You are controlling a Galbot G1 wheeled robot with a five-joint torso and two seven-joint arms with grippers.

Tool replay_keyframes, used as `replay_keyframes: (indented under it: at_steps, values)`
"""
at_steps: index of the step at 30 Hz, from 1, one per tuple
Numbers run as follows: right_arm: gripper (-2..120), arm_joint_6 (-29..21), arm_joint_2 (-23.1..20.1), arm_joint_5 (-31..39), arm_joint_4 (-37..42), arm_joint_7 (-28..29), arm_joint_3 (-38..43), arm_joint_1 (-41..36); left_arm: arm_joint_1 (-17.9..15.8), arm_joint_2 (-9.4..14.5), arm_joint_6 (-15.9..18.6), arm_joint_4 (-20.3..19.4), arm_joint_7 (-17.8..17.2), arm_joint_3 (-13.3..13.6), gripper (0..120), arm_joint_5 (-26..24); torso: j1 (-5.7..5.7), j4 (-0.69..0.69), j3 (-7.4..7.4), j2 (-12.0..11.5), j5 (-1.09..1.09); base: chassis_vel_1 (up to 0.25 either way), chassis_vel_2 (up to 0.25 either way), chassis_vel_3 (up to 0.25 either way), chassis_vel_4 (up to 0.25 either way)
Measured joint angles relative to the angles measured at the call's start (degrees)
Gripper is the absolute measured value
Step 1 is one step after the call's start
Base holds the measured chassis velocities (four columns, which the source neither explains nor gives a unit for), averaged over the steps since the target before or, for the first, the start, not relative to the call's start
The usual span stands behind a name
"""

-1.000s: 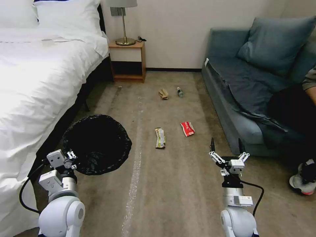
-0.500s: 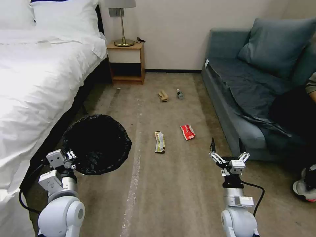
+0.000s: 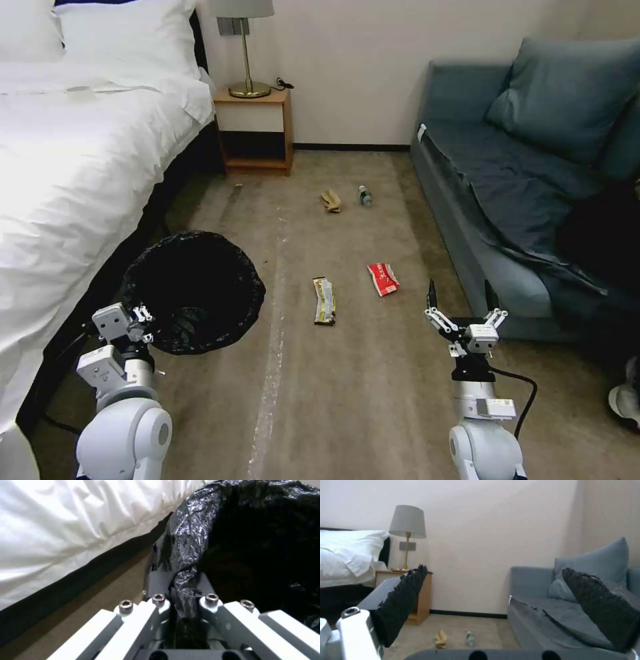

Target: Pick up the trash bin, then pick up the garbage on the floor and place it into the trash bin.

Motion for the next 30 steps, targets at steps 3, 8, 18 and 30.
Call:
replay_keyframes:
  at_steps: [3,8,18,30]
  values:
    - [100,0.0,-0.03,0.02,-0.11,-0.05,0.07,0.04,0.0,0.01,-0.02,0.32,0.04,-0.09,4,0.03,0.0,0.0,0.0,0.0,0.0,-0.085,0.079,0.078,-0.077]
    - [100,0.07,0.09,0.02,-0.54,-0.13,-0.02,0.16,-0.19,-0.18,-0.07,0.66,0.26,0.08,4,0.33,0.0,0.0,0.0,0.0,0.0,-0.076,0.091,0.08,-0.079]
    - [100,0.12,0.02,0.37,-0.82,-0.2,0.14,0.42,-0.5,-0.2,-0.22,1.37,0.66,0.16,4,1.21,0.0,0.0,0.0,0.0,0.0,-0.088,0.097,0.086,-0.101]
    - [100,0.12,0.13,0.41,-1.2,-0.18,-0.19,0.44,-0.37,-0.38,-0.66,1.19,1.22,0.16,4,1.4,0.0,0.0,0.0,-0.01,0.0,-0.086,0.082,0.089,-0.08]
